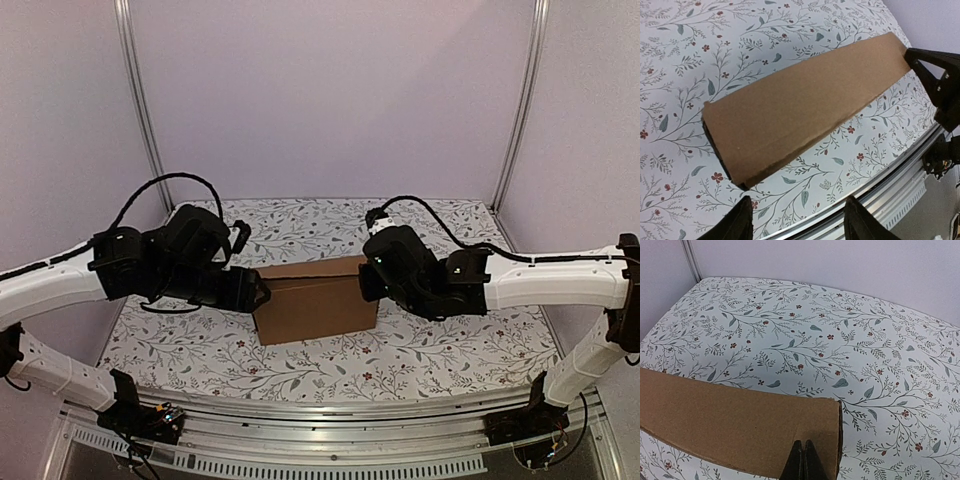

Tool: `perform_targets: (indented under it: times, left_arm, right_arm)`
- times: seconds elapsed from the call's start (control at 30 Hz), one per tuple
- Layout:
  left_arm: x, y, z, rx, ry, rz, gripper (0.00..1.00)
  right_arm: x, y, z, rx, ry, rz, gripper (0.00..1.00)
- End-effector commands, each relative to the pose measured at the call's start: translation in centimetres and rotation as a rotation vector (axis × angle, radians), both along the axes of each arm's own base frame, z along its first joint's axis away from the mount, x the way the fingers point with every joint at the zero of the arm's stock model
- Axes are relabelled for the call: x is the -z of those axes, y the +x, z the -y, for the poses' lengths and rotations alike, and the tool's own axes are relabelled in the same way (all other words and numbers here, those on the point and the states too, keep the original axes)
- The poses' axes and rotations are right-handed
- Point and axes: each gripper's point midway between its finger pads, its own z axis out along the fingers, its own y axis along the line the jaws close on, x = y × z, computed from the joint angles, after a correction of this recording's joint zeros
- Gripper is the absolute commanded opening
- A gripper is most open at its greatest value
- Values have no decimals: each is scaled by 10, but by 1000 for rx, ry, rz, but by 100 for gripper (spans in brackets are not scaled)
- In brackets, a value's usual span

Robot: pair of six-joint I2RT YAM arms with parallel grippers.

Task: Fold the paper box

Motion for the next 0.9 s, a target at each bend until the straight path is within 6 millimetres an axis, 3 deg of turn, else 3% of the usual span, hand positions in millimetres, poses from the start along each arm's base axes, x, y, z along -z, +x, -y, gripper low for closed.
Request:
perform_targets:
  times: [0.0,0.1,0.23,0.37,0.6,0.87]
  left_arm:
    - [-46,-15,24,199,-137,34,58]
    - [-64,-7,23,199,-117,94,48]
    - [-80,12,17,167,-59,163,15]
    - [-85,30,15,138,-42,211,0]
    - [-57,53,6,107,-47,191,0]
    - [-3,45,2,108,-42,79,0]
  right_arm:
    - [52,-12,7,-30,-144,-104,0]
    - [53,-13,7,-35,-148,-105,0]
    - [54,-13,7,-36,-150,-106,0]
    - [56,-14,9,-38,-149,-112,0]
    - [57,-17,11,-40,-146,-117,0]
    - [59,-17,9,-49,-149,-124,0]
